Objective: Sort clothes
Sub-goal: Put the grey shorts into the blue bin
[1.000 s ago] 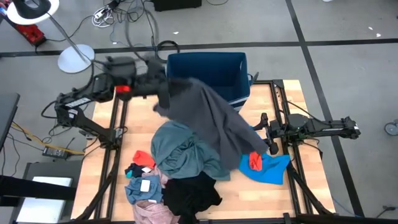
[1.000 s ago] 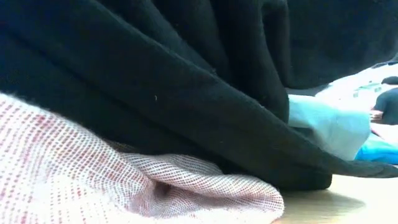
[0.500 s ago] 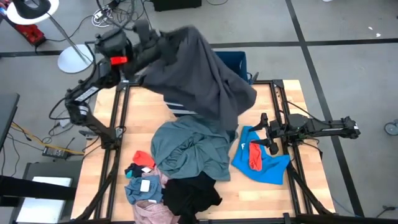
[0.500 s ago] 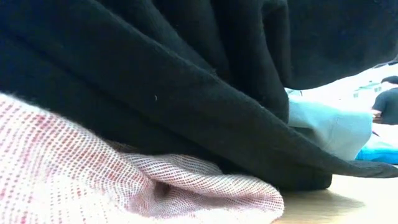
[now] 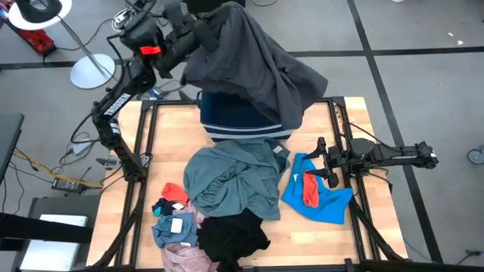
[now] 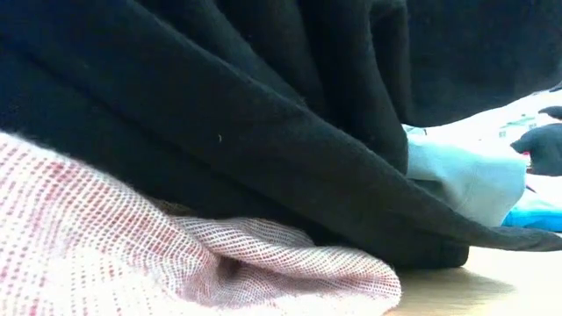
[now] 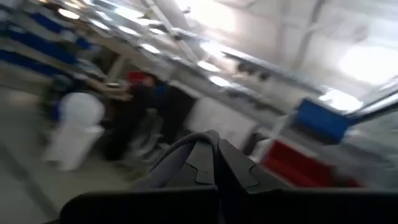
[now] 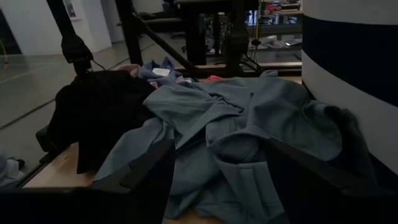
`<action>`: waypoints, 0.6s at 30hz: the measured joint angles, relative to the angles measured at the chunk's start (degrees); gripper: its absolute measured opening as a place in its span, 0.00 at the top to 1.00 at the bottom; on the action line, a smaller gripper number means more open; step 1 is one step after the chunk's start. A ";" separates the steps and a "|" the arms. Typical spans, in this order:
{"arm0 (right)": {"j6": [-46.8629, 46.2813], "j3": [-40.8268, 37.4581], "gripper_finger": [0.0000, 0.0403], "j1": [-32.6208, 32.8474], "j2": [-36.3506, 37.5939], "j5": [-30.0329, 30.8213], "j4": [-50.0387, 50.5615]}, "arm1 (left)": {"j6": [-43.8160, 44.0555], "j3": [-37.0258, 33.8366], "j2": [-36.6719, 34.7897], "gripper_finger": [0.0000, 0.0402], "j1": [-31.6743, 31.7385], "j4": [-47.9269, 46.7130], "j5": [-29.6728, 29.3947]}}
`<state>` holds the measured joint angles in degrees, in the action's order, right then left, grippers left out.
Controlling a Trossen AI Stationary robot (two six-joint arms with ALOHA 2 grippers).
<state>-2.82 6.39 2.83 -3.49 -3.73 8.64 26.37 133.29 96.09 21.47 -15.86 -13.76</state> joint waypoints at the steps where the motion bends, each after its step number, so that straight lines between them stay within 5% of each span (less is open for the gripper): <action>1: -0.01 0.00 0.37 -0.01 0.01 0.01 0.00 | -1.13 0.00 0.00 1.00 0.03 -1.24 -1.12; 10: -0.01 0.00 0.37 0.00 0.00 0.02 0.01 | -3.34 -1.21 -0.15 1.00 2.24 -18.31 -3.39; 18: 0.00 0.00 0.37 -0.01 0.01 0.01 0.01 | -3.34 -9.84 -0.13 1.00 2.75 -28.54 -0.84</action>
<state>-2.82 6.39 2.82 -3.48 -3.71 8.64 23.04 123.45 95.96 24.21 -44.39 -14.59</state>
